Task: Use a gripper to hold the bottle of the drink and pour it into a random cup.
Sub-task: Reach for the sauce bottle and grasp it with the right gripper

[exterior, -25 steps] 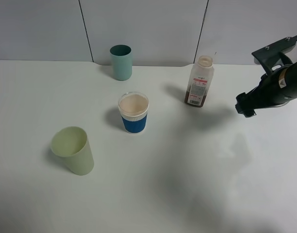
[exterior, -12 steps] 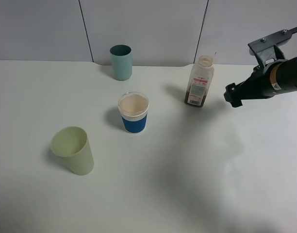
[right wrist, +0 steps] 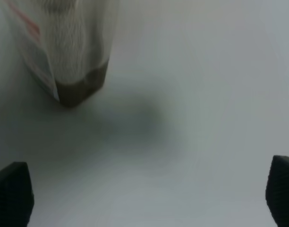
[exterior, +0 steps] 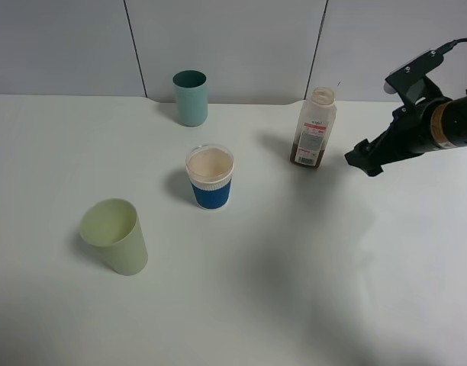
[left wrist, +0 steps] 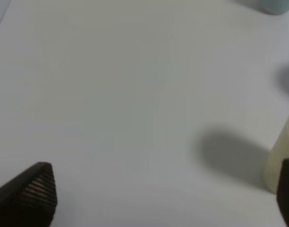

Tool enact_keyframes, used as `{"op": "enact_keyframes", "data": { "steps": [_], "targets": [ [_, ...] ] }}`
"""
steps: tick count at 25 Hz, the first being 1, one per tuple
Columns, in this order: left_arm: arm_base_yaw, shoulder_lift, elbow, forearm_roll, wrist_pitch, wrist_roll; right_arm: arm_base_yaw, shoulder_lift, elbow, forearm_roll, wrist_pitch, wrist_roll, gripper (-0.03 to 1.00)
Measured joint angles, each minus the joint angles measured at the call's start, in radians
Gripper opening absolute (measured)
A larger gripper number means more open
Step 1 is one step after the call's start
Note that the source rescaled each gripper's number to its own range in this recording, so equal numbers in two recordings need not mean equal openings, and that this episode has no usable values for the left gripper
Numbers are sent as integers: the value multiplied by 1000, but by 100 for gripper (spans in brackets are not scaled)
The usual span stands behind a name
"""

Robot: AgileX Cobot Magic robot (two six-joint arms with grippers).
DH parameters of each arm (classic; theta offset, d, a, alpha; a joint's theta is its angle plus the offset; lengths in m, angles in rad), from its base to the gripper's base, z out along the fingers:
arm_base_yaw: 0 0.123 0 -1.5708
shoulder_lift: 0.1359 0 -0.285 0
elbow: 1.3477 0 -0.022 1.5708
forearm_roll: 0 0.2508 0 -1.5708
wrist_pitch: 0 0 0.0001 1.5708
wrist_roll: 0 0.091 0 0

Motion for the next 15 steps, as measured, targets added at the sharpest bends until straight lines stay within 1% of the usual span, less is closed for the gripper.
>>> {"op": "enact_keyframes", "data": {
  "steps": [1,4,6,9,15],
  "targets": [
    [0,0,0,0,0,0,-18,2,0,-22,-27,1,100],
    [0,0,0,0,0,0,-70,30,0,-42,-132,-2,100],
    [0,0,0,0,0,0,-92,61,0,-50,-168,-20,100],
    [0,0,0,0,0,0,-100,103,-12,-49,-184,-53,100],
    [0,0,0,0,0,0,-100,130,-61,-50,-193,-64,100]
  ]
}}
